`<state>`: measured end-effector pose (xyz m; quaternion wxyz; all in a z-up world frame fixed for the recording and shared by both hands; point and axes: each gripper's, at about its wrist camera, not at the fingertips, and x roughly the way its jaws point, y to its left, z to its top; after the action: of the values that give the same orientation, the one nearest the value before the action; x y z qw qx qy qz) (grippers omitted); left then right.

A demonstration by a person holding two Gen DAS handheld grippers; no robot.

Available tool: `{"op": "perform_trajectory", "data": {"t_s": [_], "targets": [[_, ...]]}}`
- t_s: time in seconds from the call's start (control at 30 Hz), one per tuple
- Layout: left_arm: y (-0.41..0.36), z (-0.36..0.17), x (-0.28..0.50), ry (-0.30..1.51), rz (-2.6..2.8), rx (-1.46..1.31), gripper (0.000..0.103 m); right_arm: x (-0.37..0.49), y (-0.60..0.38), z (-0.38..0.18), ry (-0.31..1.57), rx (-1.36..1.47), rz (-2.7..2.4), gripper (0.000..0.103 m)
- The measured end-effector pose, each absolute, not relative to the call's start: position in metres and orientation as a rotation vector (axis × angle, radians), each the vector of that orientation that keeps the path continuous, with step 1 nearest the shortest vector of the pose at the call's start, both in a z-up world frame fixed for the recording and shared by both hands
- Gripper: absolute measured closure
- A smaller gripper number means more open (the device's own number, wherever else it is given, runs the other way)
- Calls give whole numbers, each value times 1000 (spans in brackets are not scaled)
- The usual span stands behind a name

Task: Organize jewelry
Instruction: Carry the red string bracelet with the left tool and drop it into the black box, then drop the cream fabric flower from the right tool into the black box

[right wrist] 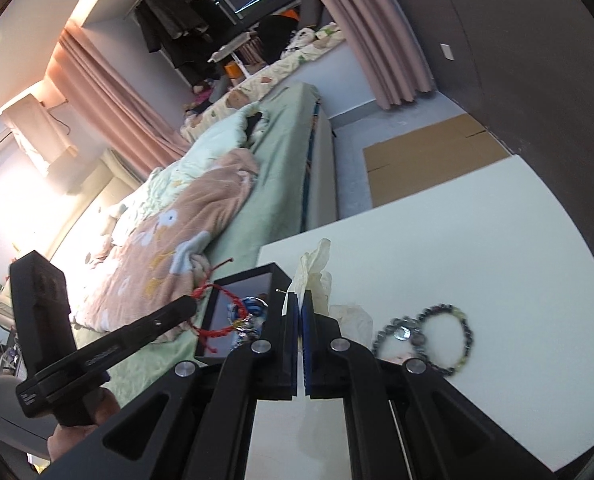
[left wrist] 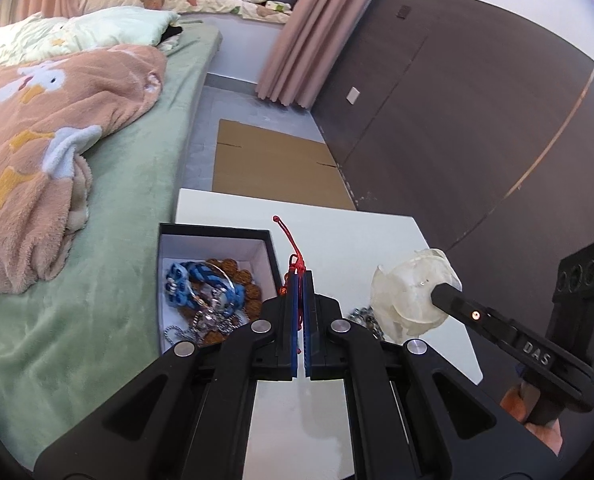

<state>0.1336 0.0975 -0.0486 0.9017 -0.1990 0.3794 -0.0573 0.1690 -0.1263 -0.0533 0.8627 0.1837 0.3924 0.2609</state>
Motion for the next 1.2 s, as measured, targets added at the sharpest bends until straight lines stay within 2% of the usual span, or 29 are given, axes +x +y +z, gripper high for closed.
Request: {"op": "perform_trajectory", "data": {"t_s": [0.3, 0.37, 0.4, 0.43, 0.5, 0.67, 0.77, 0.8, 0.83, 0.87, 0.9, 0.93, 1.2], "targets": [[132, -56, 147, 763, -134, -549, 100, 180, -92, -55, 831, 390, 600, 101], [139, -57, 150, 765, -143, -583, 97, 182, -85, -55, 834, 392, 611, 101], [142, -57, 150, 764, -143, -596, 84, 183, -82, -55, 835, 396, 621, 101], [147, -56, 149, 752, -138, -617, 61, 184, -79, -55, 836, 399, 628, 101], [155, -50, 144, 715, -121, -632, 45, 185, -73, -55, 837, 403, 646, 101], [168, -44, 138, 702, -94, -631, 40, 188, -57, -51, 832, 419, 698, 101], [173, -43, 136, 699, -63, -618, 34, 190, -48, -50, 829, 448, 743, 97], [174, -43, 136, 697, -56, -619, 29, 191, -44, -51, 832, 457, 759, 95], [176, -44, 134, 696, -53, -622, 25, 193, -40, -52, 844, 458, 775, 83], [178, -44, 134, 696, -51, -627, 24, 196, -37, -57, 874, 460, 785, 64], [179, -45, 133, 698, -49, -629, 24, 199, -35, -62, 898, 465, 784, 25], [180, -46, 132, 702, -47, -630, 23, 198, -40, -65, 894, 475, 744, 20], [175, -46, 126, 714, -45, -615, 23, 190, -80, -59, 865, 489, 649, 20]]}}
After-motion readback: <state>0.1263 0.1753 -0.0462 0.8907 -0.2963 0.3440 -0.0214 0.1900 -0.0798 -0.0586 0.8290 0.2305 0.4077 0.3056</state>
